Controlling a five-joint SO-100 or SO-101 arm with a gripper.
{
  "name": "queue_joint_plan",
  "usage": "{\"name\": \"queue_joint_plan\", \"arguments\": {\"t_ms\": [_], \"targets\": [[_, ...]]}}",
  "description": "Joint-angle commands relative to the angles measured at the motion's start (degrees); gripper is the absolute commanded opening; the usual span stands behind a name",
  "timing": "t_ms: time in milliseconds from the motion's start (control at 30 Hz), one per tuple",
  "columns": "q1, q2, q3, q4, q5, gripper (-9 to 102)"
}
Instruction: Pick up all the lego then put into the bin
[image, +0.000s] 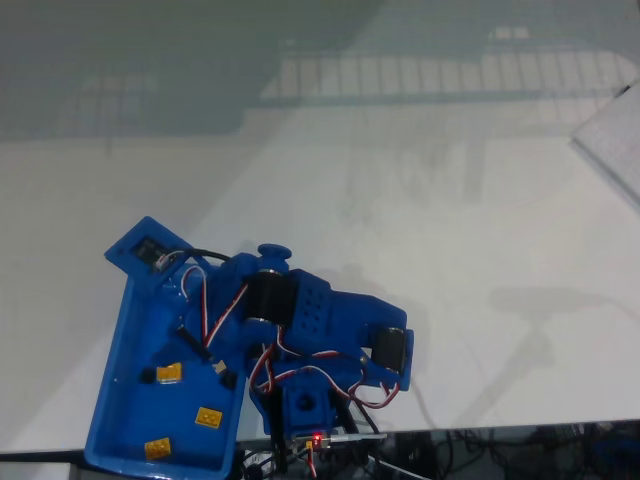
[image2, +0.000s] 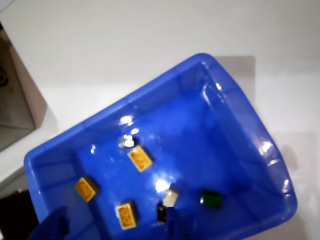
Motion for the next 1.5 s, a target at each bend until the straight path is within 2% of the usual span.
{"name": "queue_joint_plan", "arguments": {"t_ms": [0, 133, 300, 367, 500, 600, 767, 933, 1133, 1467], "targets": [[2.5, 0.3, -0.3, 0.1, -0.4, 27], [14.9, 0.4, 0.4, -5.4, -5.3, 27], [38.1, 4.3, 7.9, -23.2, -12.7, 27], [46.4, 5.8, 11.7, -30.8, -14.5, 23], [59.4, 7.6, 18.2, -41.9, -16.2, 8], [67.2, 9.7, 22.8, -47.0, -17.7, 0], [76.6, 14.3, 32.5, -51.9, -22.2, 0], [80.8, 18.4, 45.7, -56.9, -26.1, 0], [84.4, 23.4, 56.4, -57.2, -29.4, 0], [85.0, 23.5, 57.3, -41.5, -30.6, 0]]}}
